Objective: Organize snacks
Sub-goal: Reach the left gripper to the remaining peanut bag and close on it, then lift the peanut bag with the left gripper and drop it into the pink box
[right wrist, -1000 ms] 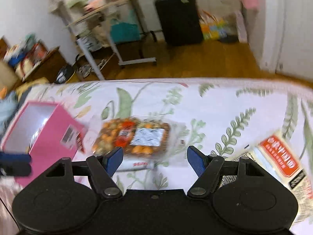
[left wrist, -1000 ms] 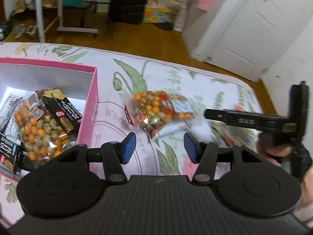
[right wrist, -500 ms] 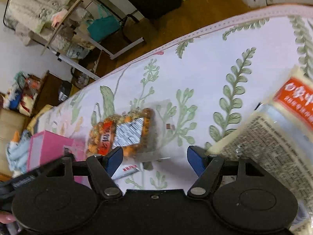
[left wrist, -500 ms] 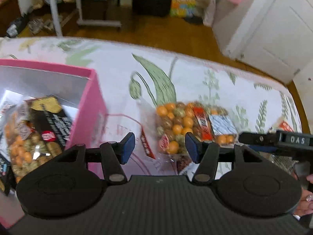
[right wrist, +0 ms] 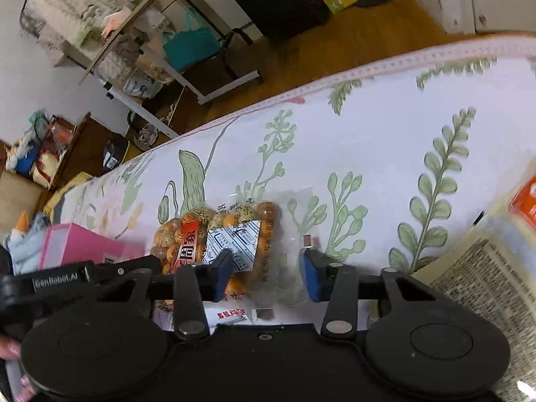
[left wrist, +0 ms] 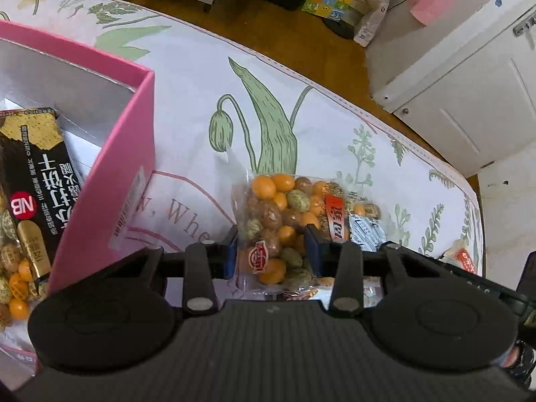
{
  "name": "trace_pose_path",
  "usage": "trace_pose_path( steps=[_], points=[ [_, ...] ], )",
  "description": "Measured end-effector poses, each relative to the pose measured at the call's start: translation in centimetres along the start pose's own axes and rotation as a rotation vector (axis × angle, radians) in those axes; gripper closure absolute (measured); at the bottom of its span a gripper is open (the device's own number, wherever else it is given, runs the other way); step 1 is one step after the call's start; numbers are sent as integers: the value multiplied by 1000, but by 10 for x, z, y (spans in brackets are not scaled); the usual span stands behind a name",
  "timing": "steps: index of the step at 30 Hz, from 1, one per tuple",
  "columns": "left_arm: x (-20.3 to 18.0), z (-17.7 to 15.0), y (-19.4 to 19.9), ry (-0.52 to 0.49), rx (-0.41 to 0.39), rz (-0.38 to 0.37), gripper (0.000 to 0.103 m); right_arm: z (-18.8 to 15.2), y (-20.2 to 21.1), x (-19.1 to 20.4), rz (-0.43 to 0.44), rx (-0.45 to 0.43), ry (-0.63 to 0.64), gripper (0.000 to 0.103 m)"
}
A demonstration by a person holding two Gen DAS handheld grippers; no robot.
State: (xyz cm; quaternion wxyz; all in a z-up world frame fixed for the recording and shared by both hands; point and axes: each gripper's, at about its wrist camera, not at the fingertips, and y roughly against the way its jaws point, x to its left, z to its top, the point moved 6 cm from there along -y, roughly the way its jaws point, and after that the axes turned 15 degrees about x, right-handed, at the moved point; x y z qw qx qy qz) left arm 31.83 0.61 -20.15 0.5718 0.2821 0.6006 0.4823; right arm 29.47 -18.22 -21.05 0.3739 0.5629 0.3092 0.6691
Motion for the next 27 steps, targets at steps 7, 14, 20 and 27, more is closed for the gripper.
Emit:
trace_pose_path(
  steps=[7,14,20,27],
  points=[
    [-10,-3,-3,-53,-23,45,64,3,-5,-1,6,60,15,43],
    [-5,6,-7,-19,42,22,64,4,-9,10,48,69,27,62],
    [-17,-5,-3,-115,33,44,66,-6,-1,25,-26,100,52,69],
    [-21,-37,15,-176,40,32,66,-39,17,34,-52,104,52,70]
  ],
)
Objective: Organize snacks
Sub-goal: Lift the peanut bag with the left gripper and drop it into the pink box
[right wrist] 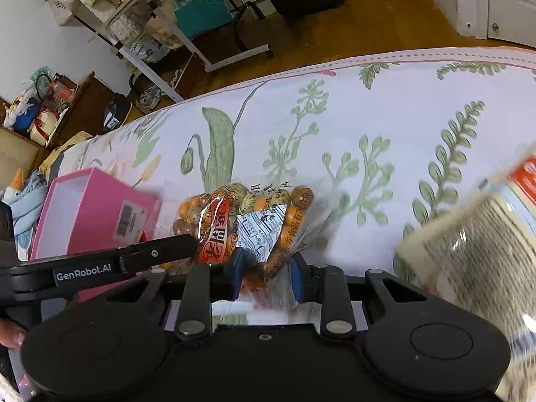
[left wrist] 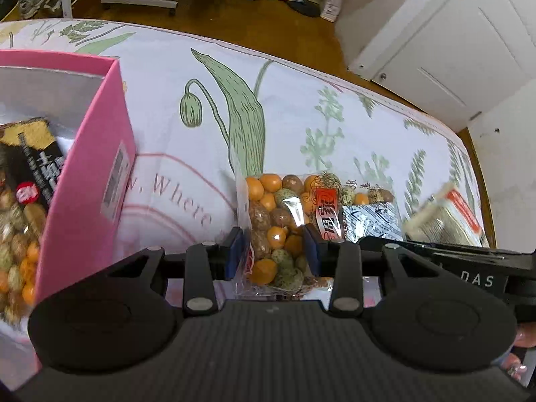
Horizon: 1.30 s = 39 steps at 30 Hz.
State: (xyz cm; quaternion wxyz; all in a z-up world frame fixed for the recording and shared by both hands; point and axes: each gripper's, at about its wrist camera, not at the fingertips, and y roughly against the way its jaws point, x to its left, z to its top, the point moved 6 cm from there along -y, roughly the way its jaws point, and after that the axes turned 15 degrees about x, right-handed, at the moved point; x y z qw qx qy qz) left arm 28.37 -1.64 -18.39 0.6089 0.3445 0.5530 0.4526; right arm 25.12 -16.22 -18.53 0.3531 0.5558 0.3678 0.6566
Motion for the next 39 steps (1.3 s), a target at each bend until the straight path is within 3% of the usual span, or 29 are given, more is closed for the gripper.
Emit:
trace_pose_path(
  steps=[9,18,25,32,39],
  points=[
    [-12,-54,37,-93,-1,26,66,-54,27,27,-23,-2,55,69],
    [0,-112,62,-118,41,36,67,-115,33,54,-9,44,67,69],
    [14,-141,91,-112,38,18,67,-142,43,85,-20,70,125,68],
    [36,-156,142,-151,-25,61,67,-152,50,136,-11,81,217,68],
    [79,-143,193,-130,-144,134,67,-129,46,193,48,45,308,68]
  ],
)
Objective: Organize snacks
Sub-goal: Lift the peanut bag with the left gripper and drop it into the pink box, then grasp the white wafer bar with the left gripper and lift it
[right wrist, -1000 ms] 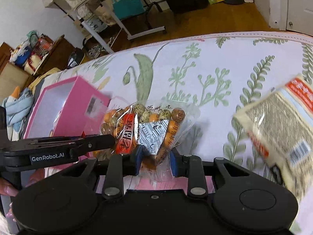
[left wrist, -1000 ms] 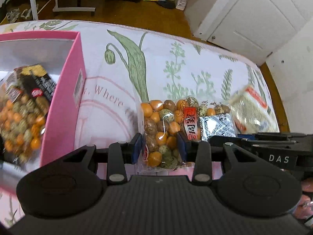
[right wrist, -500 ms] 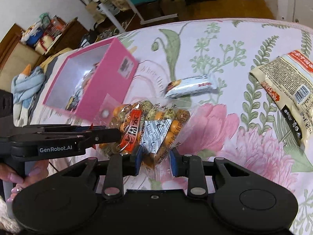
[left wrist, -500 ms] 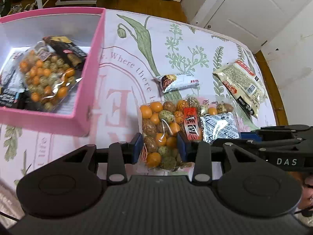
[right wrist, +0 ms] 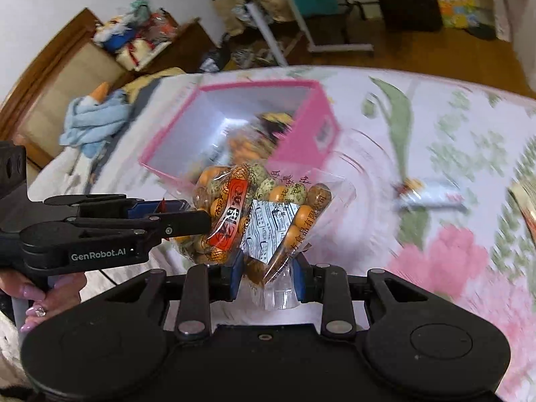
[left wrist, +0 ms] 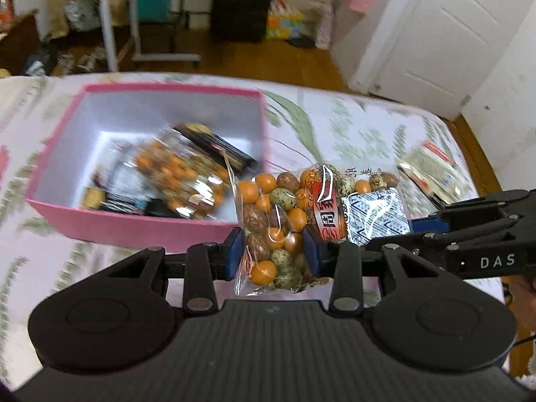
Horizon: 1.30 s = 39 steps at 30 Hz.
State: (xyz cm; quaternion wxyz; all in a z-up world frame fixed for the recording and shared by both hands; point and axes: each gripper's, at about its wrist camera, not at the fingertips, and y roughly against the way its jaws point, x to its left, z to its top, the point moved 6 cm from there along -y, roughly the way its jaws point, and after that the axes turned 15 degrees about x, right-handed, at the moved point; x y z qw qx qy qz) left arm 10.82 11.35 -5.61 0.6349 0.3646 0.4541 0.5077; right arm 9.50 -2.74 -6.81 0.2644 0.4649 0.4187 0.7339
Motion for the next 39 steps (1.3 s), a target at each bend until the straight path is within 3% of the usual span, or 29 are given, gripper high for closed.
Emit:
trace_pose_path(
  steps=[4,12,20,22,25,28,34,39],
  points=[
    [39,17,5,32,-39,80,66,33,-22,19,49,-16,18,68],
    [110,49,-17,85,-38,160,66,95,-82,38,114,-3,18,68],
    [135,59,-51,78,9,230,66,116,-127,54,21,70,76,60],
    [136,58,-50,90,-18,272,63,113,-132,57,-51,89,111,40],
    [129,57,-46,64,-40,320,62,104,-126,58,-172,81,176,37],
    [119,52,-40,59,-38,309,62,95,-108,55,-128,74,156,38],
    [83,42,-16,17,-62,227,62,63,-40,37,-63,-65,164,37],
    [35,41,-9,-47,-51,100,62,35,6,-4,-129,-169,159,37]
  ],
)
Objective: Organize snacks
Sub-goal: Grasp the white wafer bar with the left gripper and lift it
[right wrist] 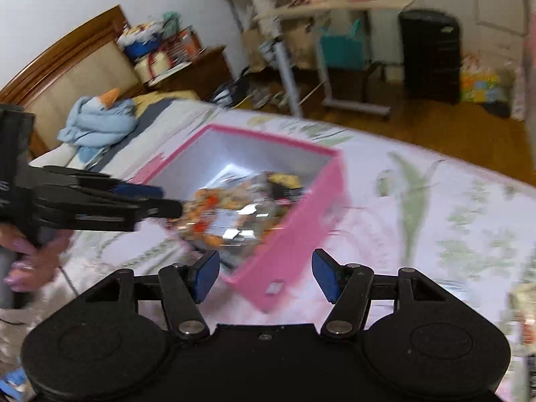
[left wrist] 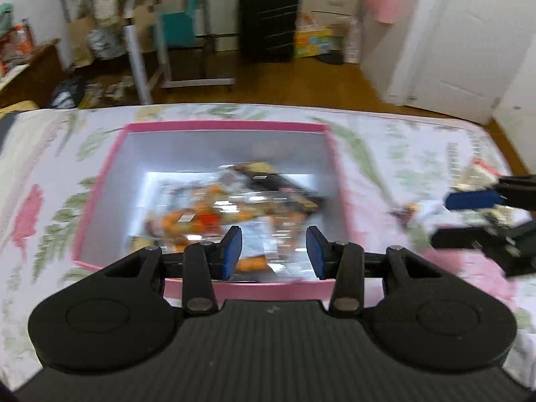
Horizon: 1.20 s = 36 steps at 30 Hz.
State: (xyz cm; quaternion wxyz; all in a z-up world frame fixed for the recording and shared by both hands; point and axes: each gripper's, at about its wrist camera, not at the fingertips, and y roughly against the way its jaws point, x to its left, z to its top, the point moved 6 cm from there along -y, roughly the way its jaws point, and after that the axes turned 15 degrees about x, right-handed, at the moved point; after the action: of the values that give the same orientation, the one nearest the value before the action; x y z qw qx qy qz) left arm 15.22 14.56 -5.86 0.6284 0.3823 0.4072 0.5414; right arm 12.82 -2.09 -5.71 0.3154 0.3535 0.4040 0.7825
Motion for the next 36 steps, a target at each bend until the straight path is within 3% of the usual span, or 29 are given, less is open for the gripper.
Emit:
trace_pose_path(
  steps=[6,10,14,18,20,23,25,29,36],
  points=[
    [-76,4,-14,-76,6,-127,62,-23,16,-78,-83,-62,-130,37],
    [-117,6,-44,-57,21,-198,62,-34,9,-126,-89,-103,-229,37],
    [-139,13,-94,-8,54,-177,63,-42,-10,-169,-78,-126,-328,37],
    [-145,27,-139,30,71,-176,64,-47,-42,-194,-50,-90,-389,37],
    [-147,33,-154,69,51,-217,64,-49,-52,-200,-33,-90,-409,37],
    [-149,37,-175,116,89,-266,64,-49,-64,-205,-25,-87,-429,43],
    [-153,34,-186,112,111,-256,65,-51,-71,-207,-9,-67,-457,60],
    [-160,25,-190,104,118,-285,76,-59,-74,-208,29,-45,-496,76],
    [-161,5,-161,12,123,-256,76,-70,-57,-183,59,0,-508,79]
  ],
)
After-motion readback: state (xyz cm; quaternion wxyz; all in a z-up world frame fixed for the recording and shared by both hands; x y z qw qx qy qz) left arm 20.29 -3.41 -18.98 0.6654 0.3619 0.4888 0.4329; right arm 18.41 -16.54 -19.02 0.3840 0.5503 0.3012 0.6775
